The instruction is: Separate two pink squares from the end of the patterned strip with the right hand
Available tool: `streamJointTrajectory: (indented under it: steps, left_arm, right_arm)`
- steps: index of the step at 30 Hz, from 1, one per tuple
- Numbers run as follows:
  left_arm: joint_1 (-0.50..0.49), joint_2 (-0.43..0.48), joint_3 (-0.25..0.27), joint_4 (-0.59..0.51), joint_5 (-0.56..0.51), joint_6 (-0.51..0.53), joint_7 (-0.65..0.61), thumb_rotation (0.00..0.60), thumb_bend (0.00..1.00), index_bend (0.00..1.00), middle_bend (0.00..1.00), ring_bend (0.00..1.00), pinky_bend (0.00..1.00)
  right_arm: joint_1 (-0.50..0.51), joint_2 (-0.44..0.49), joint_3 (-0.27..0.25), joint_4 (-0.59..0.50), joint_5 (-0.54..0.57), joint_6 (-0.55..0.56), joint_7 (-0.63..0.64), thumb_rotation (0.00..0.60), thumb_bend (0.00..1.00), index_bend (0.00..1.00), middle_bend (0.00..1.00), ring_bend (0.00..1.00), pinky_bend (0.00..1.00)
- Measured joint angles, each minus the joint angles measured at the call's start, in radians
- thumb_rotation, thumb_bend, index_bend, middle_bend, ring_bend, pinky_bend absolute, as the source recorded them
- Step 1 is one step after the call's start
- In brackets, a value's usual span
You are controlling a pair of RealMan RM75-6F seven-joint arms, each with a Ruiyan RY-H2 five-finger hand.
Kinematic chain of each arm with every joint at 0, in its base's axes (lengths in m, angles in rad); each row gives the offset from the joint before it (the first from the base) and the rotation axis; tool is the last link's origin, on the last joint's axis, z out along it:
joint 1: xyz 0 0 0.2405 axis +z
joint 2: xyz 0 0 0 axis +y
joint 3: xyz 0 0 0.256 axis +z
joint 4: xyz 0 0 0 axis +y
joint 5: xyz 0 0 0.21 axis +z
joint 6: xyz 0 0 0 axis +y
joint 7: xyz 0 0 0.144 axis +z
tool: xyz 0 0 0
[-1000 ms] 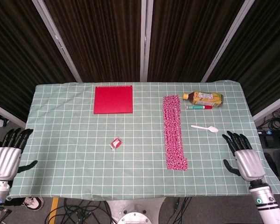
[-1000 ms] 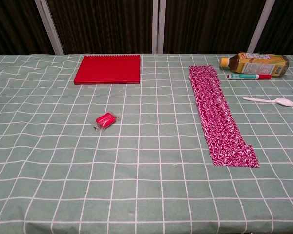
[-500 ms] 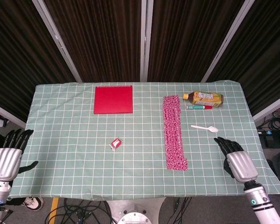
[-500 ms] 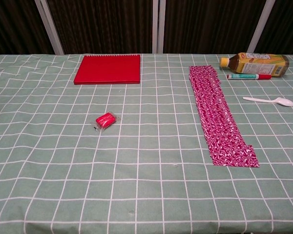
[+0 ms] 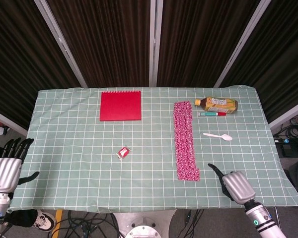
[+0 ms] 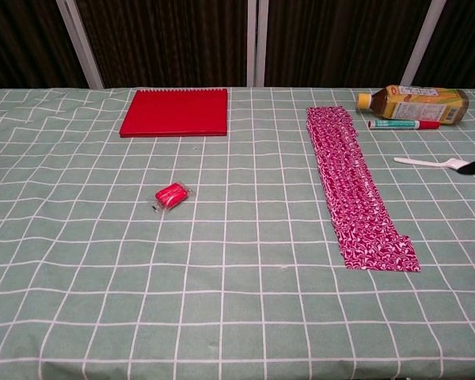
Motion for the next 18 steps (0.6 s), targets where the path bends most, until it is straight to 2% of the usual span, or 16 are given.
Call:
streamJointTrajectory:
  steps: [10,18]
  left_arm:
    - [0.005,0.003,0.000,0.018,-0.011,-0.004,-0.028,0.600,0.06,0.08,0.10,0.03,0.07]
    - [0.006,0.001,0.000,0.033,-0.015,-0.007,-0.044,0.600,0.06,0.08,0.10,0.03,0.07]
  right_arm:
    - [0.016,-0.043,-0.028,-0.039,0.113,-0.133,-0.199,0.600,1.00,0.11,0.86,0.78,0.68]
    - [0.049,-0.072,-0.017,-0.064,0.202,-0.201,-0.287,0.600,1.00,0.11,0.87,0.78,0.68]
